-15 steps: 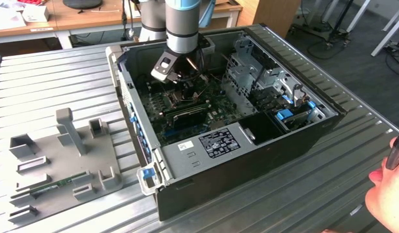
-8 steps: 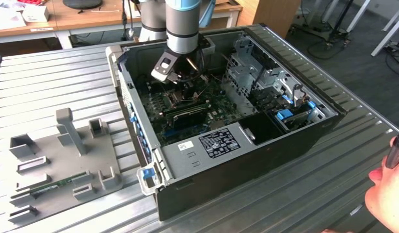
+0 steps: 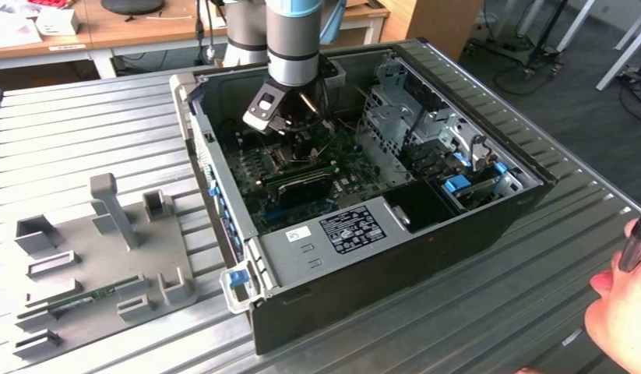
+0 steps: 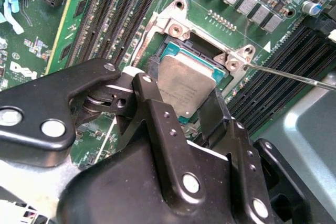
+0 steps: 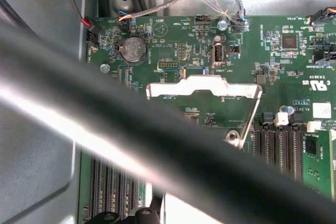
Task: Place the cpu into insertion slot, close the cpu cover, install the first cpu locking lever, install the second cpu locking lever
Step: 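Place the cpu into insertion slot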
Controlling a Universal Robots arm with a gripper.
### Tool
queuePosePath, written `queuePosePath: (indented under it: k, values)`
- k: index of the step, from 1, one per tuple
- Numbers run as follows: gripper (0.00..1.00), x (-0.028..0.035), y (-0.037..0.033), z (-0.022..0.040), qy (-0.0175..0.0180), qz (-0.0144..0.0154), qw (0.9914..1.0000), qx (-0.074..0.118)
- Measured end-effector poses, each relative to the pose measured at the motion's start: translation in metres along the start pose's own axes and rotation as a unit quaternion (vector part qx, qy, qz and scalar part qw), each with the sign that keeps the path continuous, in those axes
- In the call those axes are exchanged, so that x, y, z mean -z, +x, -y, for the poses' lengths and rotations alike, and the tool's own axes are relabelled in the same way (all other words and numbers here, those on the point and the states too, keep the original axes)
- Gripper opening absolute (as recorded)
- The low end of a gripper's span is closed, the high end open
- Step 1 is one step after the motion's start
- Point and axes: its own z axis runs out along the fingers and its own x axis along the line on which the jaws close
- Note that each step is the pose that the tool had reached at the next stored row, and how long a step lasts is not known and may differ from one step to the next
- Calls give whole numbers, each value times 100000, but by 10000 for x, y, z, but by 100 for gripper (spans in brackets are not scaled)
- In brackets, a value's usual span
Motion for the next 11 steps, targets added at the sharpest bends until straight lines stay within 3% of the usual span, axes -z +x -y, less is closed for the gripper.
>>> queuePosePath:
  k: [9,11]
  values:
    - [55,-2,0,1,-1,-11,100000,-13]
    - [61,-2,0,0,-8,-14,100000,-4]
